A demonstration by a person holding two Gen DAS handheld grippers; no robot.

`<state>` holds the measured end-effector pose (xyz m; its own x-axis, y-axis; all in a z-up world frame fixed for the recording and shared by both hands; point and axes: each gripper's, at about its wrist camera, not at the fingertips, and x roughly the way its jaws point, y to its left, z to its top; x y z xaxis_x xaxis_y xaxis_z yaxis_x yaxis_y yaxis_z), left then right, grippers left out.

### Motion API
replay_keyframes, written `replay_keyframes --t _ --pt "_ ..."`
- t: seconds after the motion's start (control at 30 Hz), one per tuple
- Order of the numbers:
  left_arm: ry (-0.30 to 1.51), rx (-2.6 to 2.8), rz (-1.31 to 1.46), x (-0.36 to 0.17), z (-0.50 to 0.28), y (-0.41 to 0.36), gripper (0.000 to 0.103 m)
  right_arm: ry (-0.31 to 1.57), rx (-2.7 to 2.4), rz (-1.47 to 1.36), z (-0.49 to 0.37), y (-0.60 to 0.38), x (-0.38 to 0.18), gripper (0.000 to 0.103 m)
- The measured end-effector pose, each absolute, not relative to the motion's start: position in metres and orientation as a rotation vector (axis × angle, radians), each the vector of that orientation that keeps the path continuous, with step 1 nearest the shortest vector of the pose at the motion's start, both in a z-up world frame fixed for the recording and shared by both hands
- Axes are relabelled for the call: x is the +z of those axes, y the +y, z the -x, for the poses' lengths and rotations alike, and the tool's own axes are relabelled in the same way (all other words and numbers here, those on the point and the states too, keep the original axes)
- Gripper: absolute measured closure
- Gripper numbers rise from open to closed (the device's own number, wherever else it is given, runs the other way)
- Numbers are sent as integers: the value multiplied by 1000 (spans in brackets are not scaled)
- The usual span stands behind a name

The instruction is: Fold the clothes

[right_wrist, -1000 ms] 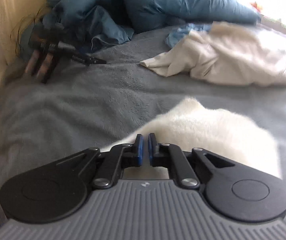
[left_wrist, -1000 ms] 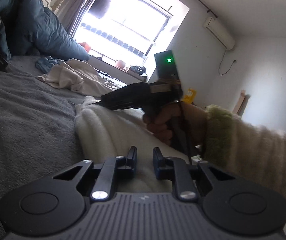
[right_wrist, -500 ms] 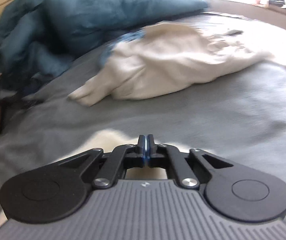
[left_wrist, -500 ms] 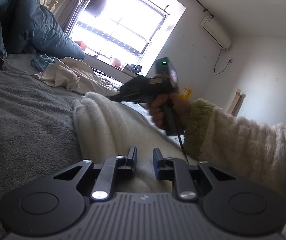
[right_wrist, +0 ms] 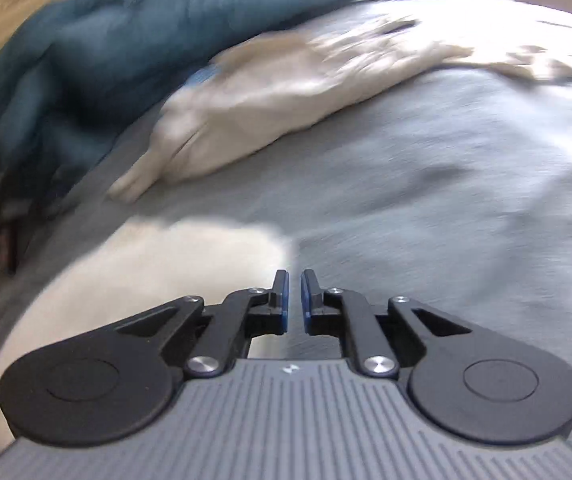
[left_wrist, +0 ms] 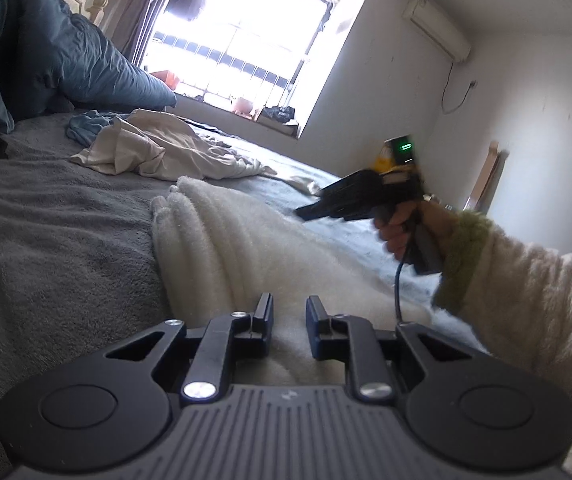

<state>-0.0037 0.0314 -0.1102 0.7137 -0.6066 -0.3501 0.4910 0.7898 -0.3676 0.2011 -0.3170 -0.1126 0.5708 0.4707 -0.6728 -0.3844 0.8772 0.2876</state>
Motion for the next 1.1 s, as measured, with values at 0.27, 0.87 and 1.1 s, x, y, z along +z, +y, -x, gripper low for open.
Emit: replay_keyframes --t 0.27,0.87,1.1 --pt "535 -582 228 -100 1 25 84 824 612 -89 -112 -340 -117 96" --pt "596 -537 199 -89 -2 15 78 976 658 -781 -98 -383 -155 47" --pt "588 -590 232 -94 -5 30 78 978 679 -714 -52 -362 -135 67"
